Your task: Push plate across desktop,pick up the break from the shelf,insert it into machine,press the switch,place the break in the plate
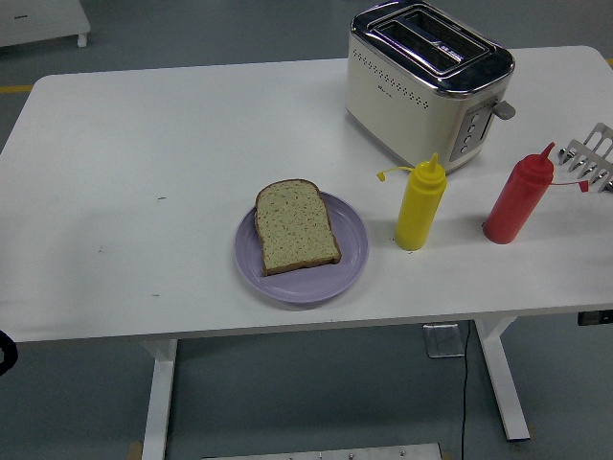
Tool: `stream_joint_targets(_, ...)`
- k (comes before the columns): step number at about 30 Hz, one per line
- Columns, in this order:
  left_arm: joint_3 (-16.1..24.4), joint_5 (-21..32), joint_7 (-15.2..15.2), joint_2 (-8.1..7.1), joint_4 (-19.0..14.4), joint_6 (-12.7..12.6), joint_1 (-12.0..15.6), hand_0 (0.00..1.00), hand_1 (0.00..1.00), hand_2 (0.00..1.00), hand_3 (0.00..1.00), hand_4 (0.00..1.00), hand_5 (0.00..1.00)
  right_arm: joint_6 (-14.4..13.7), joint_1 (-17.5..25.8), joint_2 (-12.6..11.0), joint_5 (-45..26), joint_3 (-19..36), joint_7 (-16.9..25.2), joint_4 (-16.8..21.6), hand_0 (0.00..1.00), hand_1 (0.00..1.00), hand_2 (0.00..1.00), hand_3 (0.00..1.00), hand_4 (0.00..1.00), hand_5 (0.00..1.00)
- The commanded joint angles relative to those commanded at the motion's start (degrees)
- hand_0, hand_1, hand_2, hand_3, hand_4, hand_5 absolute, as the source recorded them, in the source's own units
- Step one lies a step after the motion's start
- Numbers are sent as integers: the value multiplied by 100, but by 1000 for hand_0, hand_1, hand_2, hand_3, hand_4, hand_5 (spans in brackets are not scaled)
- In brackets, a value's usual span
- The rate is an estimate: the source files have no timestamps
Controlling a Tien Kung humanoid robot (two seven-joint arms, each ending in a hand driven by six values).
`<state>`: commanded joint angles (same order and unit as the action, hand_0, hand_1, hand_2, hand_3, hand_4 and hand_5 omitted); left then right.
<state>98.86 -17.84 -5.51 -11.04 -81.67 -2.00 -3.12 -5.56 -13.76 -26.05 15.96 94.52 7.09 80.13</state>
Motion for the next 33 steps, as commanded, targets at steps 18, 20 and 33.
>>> stream_joint_targets(18, -57, -3, 6, 11, 16, -1, 13, 823, 863, 927, 798, 635, 998, 248, 728, 483, 166, 551, -195, 0, 833, 790, 802, 766, 491, 599)
stream_joint_targets(20, -61, -2, 7, 12, 20, -1, 13, 823, 863, 927, 798, 635, 998, 268, 774, 530, 190, 605, -222, -7, 833, 790, 802, 766, 491, 599)
stream_joint_targets(33, -67, 1, 16, 6, 20, -2, 23, 823, 863, 927, 797, 635, 998, 346, 870, 612, 212, 739, -351, -15, 831, 786, 798, 762, 468, 587)
